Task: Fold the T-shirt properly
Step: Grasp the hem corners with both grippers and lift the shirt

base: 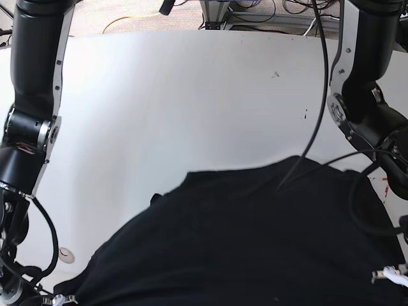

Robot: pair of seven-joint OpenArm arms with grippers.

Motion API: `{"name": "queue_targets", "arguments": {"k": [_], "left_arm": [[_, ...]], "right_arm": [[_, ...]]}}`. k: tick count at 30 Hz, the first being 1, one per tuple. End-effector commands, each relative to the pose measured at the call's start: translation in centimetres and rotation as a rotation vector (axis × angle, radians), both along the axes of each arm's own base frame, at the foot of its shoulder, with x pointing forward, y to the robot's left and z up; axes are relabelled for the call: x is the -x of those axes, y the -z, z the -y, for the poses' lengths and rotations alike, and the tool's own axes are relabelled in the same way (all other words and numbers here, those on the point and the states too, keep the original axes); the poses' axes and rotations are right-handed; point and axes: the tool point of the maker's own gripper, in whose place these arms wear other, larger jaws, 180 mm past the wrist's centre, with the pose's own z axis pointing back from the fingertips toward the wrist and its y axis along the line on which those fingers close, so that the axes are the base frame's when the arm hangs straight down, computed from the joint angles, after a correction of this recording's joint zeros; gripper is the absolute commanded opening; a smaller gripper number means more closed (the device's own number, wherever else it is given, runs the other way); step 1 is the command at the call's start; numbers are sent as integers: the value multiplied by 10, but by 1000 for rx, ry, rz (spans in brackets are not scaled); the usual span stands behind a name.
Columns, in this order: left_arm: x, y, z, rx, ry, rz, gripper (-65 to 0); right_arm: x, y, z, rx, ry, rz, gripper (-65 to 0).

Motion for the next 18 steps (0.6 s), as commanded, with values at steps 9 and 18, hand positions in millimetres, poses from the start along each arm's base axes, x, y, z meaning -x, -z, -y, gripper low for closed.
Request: {"name": "queue_targets", "arguments": {"k": [9,18], "left_arm": [[21,-106,-7,-31,-19,226,-646],[16,-12,-1,-64,-38,22,-647]], "right_arm": [[18,-103,8,140,-8,162,-650],[24,-45,17,136,12,74,-650]]}}
